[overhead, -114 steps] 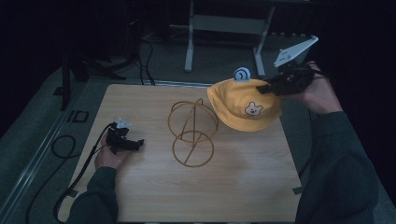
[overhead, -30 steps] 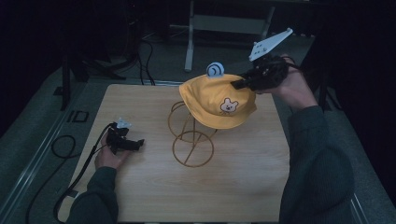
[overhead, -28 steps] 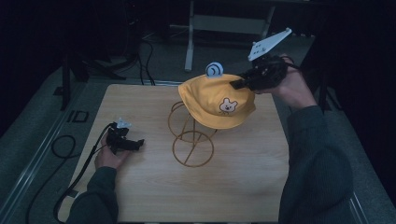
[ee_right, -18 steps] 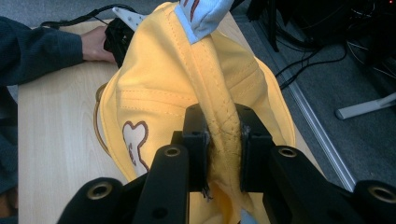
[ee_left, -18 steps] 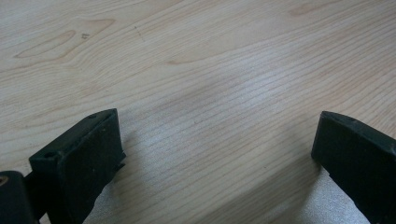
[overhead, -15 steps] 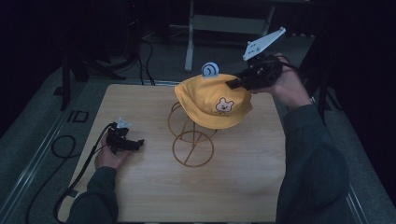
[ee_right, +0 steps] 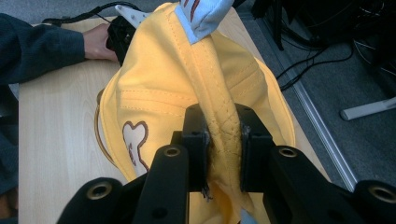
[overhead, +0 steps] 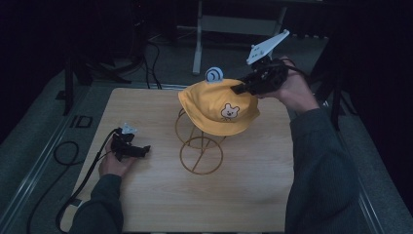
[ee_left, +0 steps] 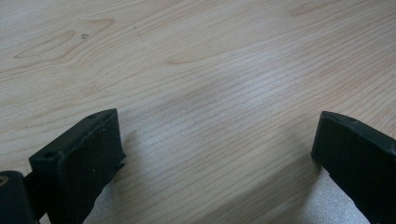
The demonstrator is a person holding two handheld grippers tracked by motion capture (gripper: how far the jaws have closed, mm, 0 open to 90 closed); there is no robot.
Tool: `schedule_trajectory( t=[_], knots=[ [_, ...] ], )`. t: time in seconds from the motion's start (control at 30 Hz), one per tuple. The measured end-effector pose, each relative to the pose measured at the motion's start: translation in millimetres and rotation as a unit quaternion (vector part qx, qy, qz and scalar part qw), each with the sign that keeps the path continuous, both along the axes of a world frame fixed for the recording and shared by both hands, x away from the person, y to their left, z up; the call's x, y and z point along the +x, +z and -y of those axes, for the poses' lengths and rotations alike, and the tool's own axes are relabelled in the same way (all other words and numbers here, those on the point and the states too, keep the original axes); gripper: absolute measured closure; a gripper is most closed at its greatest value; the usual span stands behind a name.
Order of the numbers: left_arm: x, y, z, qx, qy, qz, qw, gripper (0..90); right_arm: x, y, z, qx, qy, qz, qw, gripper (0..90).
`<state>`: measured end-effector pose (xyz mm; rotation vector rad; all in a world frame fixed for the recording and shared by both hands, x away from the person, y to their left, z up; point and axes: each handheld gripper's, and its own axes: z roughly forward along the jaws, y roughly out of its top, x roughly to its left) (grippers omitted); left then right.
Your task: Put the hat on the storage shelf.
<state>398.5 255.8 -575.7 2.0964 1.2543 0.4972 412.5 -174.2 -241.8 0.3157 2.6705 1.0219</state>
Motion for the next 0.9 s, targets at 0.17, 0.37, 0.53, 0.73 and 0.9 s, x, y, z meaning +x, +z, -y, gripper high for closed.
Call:
schedule_trajectory(
  t=[0.17, 0.37, 0.53, 0.73, 0.9],
  knots=[
    [0.1, -0.2, 0.0, 0.001, 0.0, 0.001, 1.0, 1.7, 0.1, -1.2, -4.3, 0.0, 0.001, -0.002, 1.0, 76.3],
    [0.1, -0.2, 0.0, 0.001, 0.0, 0.001, 1.0, 1.7, -1.1, -0.3, -10.4, 0.001, 0.007, 0.0, 1.0, 76.2],
    [0.1, -0.2, 0.0, 0.001, 0.001, 0.001, 1.0, 1.7, -1.3, 0.4, -15.2, 0.002, 0.011, 0.0, 0.9999, 76.2],
    [0.1, -0.2, 0.0, 0.001, 0.0, 0.001, 1.0, 1.7, -2.0, -2.0, -21.9, 0.002, 0.022, -0.005, 0.9998, 76.1],
    [0.1, -0.2, 0.0, 0.001, 0.001, 0.001, 1.0, 1.7, -2.6, -4.3, -27.4, -0.003, 0.027, -0.007, 0.9996, 76.1]
  ],
)
